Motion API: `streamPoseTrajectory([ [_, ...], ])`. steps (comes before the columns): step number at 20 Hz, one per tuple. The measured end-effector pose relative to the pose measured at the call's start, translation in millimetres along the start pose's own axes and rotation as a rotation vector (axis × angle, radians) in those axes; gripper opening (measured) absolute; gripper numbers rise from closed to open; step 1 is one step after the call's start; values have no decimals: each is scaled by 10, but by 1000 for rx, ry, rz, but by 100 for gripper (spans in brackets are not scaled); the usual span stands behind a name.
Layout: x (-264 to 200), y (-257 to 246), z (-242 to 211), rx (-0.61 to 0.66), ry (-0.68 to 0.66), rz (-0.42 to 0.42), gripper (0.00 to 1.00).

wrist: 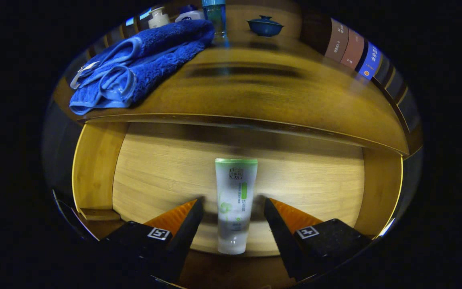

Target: Pull open the drawer, take out the items inside it, and place them on the countertop above the cabinet.

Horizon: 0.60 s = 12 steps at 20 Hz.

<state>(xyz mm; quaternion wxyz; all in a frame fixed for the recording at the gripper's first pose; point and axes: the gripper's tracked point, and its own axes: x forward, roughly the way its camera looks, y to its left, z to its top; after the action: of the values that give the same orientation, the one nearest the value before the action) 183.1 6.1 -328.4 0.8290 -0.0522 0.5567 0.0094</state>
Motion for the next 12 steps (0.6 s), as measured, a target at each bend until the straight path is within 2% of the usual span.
streamPoseTrajectory([
  [3,106,-18,-81,19,54,-10,68],
  [4,131,-54,-73,14,48,-24,68],
  [5,180,-54,-50,-3,35,-31,64],
  [6,33,-47,-13,-22,53,-22,59],
  [7,138,-64,-16,-27,35,-31,59],
  [8,31,-84,-10,-35,35,-33,49],
  [10,55,-52,-22,-38,26,-27,35],
  [12,1,-44,-36,0,6,5,35],
])
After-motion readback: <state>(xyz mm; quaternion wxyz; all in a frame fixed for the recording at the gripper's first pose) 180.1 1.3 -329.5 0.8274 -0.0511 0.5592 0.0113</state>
